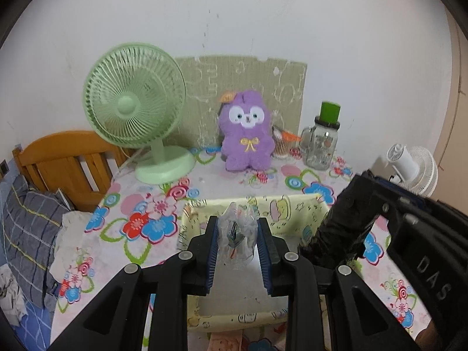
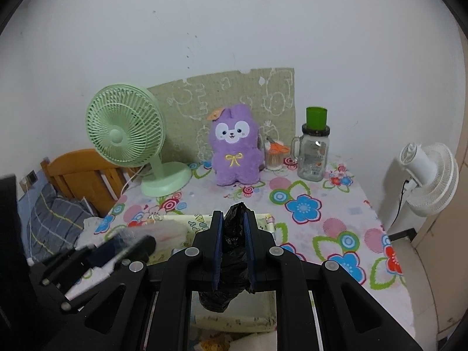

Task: Organize soft objects
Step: 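Carry the clear bag with the left tool while the right tool carries the black bag over the basket, then open the left tool over the basket while the right tool releases the black bag inside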

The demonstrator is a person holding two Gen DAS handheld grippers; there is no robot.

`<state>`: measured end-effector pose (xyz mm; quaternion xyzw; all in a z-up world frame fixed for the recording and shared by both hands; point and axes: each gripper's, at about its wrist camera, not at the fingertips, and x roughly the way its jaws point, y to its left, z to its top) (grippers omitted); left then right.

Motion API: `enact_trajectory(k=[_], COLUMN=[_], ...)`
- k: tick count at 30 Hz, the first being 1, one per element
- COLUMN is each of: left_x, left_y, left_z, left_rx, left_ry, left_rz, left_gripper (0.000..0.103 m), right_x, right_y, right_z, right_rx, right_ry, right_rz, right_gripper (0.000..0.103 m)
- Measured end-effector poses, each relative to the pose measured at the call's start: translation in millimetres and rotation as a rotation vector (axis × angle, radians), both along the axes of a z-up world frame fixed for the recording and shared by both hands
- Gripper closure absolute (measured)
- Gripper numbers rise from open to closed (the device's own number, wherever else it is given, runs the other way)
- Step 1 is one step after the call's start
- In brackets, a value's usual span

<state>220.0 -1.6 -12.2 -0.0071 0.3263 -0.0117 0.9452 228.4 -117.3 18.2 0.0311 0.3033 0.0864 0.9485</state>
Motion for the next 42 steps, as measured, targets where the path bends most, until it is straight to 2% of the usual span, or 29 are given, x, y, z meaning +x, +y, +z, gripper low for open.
enact_trajectory(k=[7, 13, 18, 19, 20, 21, 22, 23, 25, 26, 27, 31, 37, 42], left_x=[20, 28, 34, 35, 36, 37, 37, 36, 33, 33, 32, 29, 19, 4], left_y=[-1, 5, 9, 9, 10, 11, 12, 12, 12, 13, 13, 10, 7, 3], left_z=[-29, -40, -46, -47, -48, -49, -49, -49, -46, -45, -45, -41, -30, -20], left_rx=[0.005, 0.003, -0.006, -0.006, -0.006, -0.007, -0.005, 0.0, 0.007, 0.006, 0.007, 0.019, 0.019, 0.036], left_ry=[0.061, 0.077, 0.088, 0.092, 0.094, 0.092, 0.086, 0.08, 0.059, 0.057, 0.056, 0.05, 0.033, 0.015], left_rz=[-0.017, -0.01, 0.001, 0.002, 0.004, 0.009, 0.015, 0.022, 0.028, 0.027, 0.025, 0.015, 0.026, 0.021], left_gripper=[0.077, 0.066, 0.062, 0.059, 0.05, 0.046, 0.035, 0.029, 0.024, 0.017, 0.014, 0.01, 0.001, 0.0], right_x=[26, 43, 53, 55, 56, 58, 59, 60, 60, 57, 54, 48, 36, 20], right_y=[9, 15, 20, 21, 21, 23, 24, 25, 26, 25, 24, 27, 24, 24], right_z=[-26, -44, -54, -55, -57, -59, -60, -61, -62, -61, -59, -53, -46, -36], right_rx=[-0.001, -0.013, -0.021, -0.024, -0.023, -0.026, -0.031, -0.039, -0.043, -0.039, -0.038, -0.081, -0.082, -0.09], right_ry=[0.073, 0.117, 0.138, 0.141, 0.146, 0.157, 0.164, 0.17, 0.166, 0.142, 0.122, 0.091, 0.085, 0.064], right_rz=[0.012, 0.019, 0.02, 0.024, 0.032, 0.04, 0.039, 0.036, 0.036, 0.033, 0.028, 0.018, 0.022, 0.02], right_gripper=[0.085, 0.085, 0.085, 0.085, 0.085, 0.082, 0.074, 0.067, 0.024, 0.019, 0.014, 0.006, 0.006, 0.006])
